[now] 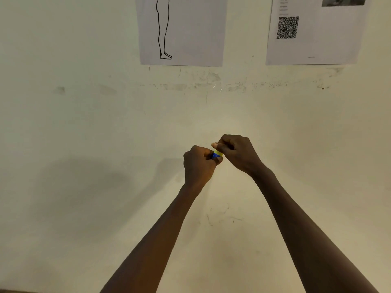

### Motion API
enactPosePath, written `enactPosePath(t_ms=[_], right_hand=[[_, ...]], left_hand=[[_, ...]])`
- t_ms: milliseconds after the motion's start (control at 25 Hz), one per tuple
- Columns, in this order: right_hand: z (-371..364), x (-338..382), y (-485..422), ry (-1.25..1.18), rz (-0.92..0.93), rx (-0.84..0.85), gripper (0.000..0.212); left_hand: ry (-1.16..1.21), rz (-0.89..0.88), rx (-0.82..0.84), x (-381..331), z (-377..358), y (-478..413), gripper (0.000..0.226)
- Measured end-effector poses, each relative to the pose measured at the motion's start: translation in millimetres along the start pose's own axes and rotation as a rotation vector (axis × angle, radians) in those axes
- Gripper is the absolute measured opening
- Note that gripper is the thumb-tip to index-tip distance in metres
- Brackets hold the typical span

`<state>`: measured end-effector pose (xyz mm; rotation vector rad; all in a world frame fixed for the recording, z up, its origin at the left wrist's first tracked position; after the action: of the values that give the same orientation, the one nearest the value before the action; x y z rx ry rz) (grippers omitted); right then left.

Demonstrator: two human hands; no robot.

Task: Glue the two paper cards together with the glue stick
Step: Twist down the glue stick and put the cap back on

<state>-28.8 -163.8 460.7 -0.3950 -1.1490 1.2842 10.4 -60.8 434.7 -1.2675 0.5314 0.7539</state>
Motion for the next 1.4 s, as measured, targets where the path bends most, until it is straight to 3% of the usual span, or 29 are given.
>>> enactPosePath(t_ms=[360, 520, 760, 1240, 1400], right_hand=[[0.4, -9.5, 5.4, 0.003, -0.036, -0.037, 0.026], [-2.4, -23.2, 21.2, 0.064, -0.054, -0.003, 0.026], [-17.3, -75.6, 67.9, 0.147, -0.202, 0.072, 0.031], [-94.6, -246.1, 300.9, 0.233, -0.769, 0.310, 0.026], [-125.5, -289.5, 381.0, 0.267, -0.849, 0.428, 0.022]], left_hand=[[0.182, 0.091, 0.012, 12.0, -18.2, 5.0, 0.029], [0.159, 0.179, 0.126, 30.3, -34.3, 19.0, 0.033], [0.082, 0.379, 0.321, 86.5, -64.8, 57.1, 0.057], [-0.151, 0.824, 0.217, 272.0, -92.6, 204.0, 0.045], [-0.220, 0.895, 0.249, 327.3, -97.4, 262.2, 0.046]])
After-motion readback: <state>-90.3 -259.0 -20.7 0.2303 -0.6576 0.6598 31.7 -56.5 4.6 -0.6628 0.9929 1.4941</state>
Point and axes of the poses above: each hand's wrist, its own y-axis away from the middle knuckle, its own z-axis out of the back of the hand, x = y × z, the point moved 5 cm from there along -y, towards the middle knuckle, and after that the axes turned 13 degrees about -x, right-handed, at the moved point
